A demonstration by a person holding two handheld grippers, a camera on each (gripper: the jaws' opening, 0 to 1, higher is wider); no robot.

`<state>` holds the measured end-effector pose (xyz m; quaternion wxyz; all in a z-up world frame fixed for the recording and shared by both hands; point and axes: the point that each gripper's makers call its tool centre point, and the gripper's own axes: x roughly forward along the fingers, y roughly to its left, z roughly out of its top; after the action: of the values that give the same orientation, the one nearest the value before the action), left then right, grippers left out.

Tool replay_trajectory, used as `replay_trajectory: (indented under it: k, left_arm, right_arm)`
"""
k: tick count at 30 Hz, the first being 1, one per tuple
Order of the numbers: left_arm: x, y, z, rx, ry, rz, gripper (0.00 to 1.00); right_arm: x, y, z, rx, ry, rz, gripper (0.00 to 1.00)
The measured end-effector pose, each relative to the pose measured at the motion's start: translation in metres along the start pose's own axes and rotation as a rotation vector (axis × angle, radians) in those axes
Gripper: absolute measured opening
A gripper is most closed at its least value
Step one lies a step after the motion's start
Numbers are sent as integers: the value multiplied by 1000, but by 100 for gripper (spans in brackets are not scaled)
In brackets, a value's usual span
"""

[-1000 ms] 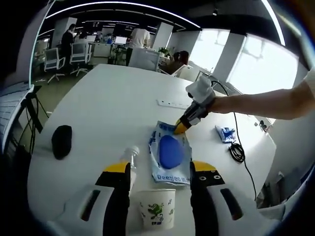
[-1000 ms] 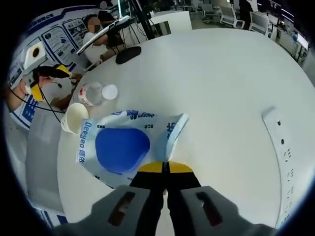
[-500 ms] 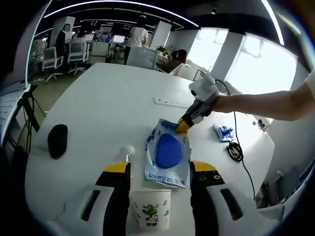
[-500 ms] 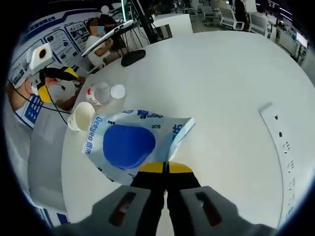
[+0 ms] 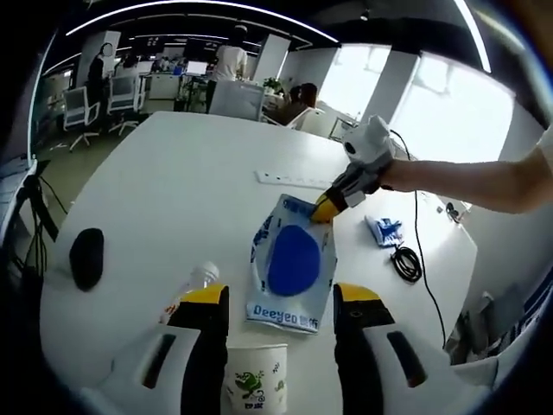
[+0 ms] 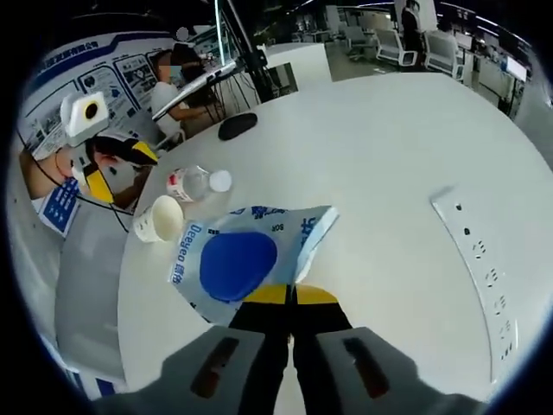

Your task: Arrange the tabletop items into an orderly group along one side of the table until the central work area is clear of visible clutter.

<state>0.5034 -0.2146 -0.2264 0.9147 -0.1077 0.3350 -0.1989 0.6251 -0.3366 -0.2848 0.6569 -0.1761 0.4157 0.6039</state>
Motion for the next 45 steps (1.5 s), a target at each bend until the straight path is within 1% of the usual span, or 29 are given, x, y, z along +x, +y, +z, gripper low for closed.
replay_trajectory:
  k: [9,14,26,33,41,45]
  left_arm:
    - [10,-12,7,20,5,-30,48]
    - [14,-18,10,23,4,-45,48]
    - [22,-32,14,38,15,-81,48]
    - [27,-37,16,45,19,-96,49]
    - [39,-38,23,34,16,-108,49]
    - [44,-39,26,25,16,-109,49]
  right_arm:
    - [-31,11,9,-7,-74,-13,0]
    - [-53,21,15,-13,-122,-23,0]
    - [-89,34,16,-7,-192,-60,0]
    - [-109,39,22,-9,-230,-85,0]
    - [-133,51,33,-29,-283,-119,0]
    - [-152,58,43,-30,-334,-146,0]
